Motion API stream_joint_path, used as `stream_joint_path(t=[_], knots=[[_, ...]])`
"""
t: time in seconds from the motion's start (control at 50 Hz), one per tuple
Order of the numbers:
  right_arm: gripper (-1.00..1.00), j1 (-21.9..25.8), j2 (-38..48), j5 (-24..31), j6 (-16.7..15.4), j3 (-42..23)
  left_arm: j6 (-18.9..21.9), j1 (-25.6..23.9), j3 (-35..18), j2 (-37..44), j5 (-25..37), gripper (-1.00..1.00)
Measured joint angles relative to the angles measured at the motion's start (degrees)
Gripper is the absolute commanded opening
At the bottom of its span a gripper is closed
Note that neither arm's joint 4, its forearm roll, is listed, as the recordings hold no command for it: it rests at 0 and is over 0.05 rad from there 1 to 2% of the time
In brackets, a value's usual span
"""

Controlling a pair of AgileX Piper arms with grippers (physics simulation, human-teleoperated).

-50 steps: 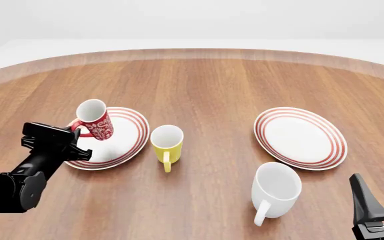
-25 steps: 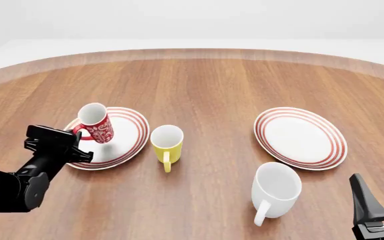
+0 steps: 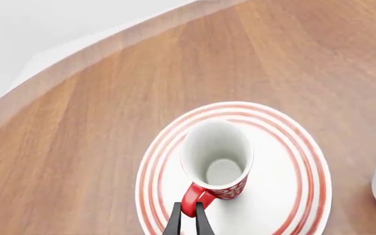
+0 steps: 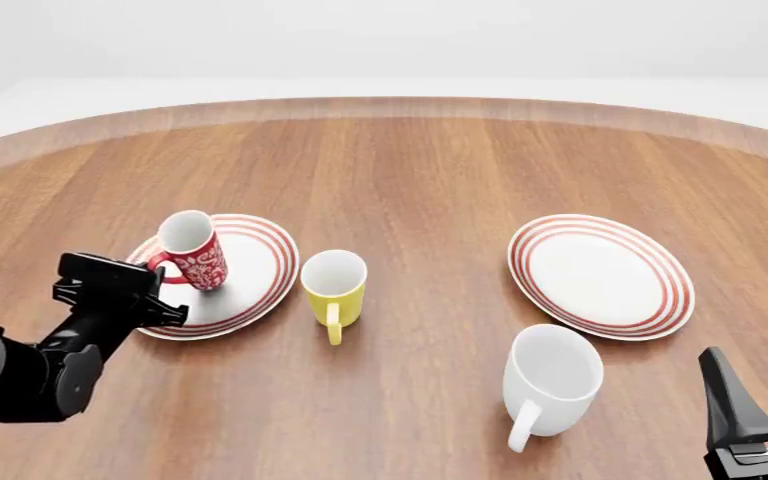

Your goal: Put the red mug on the left plate.

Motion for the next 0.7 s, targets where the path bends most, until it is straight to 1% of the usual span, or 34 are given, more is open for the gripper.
stream_joint_path(t=[0.66, 0.68, 0.7], knots=[[1.0, 0.01, 0.0, 0.0, 0.0, 0.0, -0.3, 0.22, -0.6, 1.71, -0.51, -1.0], [1.0, 0.01, 0.0, 0.01, 0.0, 0.0, -0.31, 0.22, -0.63, 1.77, -0.52, 1.0], [1.0, 0.01, 0.0, 0.01, 0.0, 0.0, -0.29, 0.22, -0.67, 1.79, -0.52, 1.0]])
